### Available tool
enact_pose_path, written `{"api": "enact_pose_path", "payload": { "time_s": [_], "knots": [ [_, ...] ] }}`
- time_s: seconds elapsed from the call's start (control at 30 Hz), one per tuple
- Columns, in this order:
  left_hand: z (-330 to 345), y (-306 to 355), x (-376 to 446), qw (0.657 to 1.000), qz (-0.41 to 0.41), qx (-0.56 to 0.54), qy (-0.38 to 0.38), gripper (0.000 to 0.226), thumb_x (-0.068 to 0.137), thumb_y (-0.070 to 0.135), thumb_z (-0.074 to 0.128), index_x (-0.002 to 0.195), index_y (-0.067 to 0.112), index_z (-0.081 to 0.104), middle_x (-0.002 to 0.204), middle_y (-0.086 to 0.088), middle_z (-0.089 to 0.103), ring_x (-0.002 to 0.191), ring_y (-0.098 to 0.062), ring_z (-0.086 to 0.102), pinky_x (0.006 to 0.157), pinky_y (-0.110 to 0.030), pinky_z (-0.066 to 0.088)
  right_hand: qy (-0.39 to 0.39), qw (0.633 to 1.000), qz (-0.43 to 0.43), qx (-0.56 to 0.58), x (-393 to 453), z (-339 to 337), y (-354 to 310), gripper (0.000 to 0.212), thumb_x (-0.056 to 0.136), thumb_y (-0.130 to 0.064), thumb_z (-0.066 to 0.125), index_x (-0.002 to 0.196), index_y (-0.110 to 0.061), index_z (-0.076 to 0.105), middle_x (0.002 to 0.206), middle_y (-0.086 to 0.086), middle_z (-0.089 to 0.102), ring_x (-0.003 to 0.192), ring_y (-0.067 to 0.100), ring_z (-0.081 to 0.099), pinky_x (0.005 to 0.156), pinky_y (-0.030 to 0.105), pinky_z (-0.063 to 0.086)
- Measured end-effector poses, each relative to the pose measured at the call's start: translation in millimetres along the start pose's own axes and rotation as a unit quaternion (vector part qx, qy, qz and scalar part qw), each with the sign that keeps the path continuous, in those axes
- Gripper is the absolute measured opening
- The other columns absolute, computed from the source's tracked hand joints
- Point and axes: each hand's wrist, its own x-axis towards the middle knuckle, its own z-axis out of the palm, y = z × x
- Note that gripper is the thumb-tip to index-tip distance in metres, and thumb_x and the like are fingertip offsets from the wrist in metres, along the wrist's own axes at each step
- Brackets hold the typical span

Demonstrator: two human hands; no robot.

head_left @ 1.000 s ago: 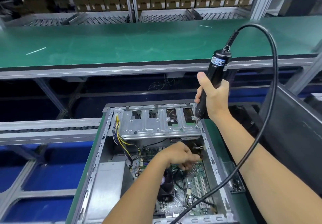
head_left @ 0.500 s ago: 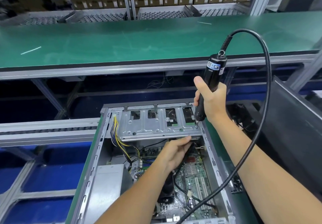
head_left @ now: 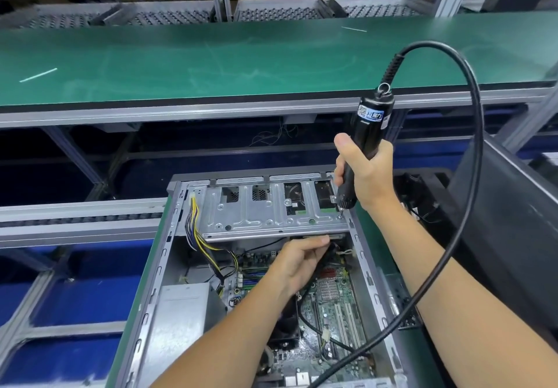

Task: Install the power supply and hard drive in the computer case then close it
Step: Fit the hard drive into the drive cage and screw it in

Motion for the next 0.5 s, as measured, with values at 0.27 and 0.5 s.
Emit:
{"api": "enact_pose_path", "payload": {
  "time_s": [0.27,0.5],
  "knots": [
    [4.5,1.1,-3.6,1.0,0.007,-0.004,0.0,0.03,0.083,-0.015,0.053,0.065,0.0,0.073,0.078,-0.012,0.071,0.077,-0.018,0.069,0.079,-0.022,0.056,-0.004,1.0,-0.002,0.011,-0.5,-1.5,2.4,0.039,0.086,-0.037,0.066,0.054,-0.017,0.054,0.048,0.011,0.051,0.039,0.031,0.048,0.05,0.037,0.047],
    [4.1,2.0,-2.8,1.0,0.008,-0.003,-0.001,0.029,0.082,-0.014,0.056,0.063,0.0,0.074,0.078,-0.012,0.071,0.082,-0.019,0.067,0.075,-0.022,0.055,-0.021,1.0,0.004,0.011,-2.8,-1.1,1.3,0.038,0.085,-0.039,0.067,0.056,-0.018,0.054,0.049,0.011,0.052,0.04,0.03,0.049,0.051,0.036,0.047]
  ]
}}
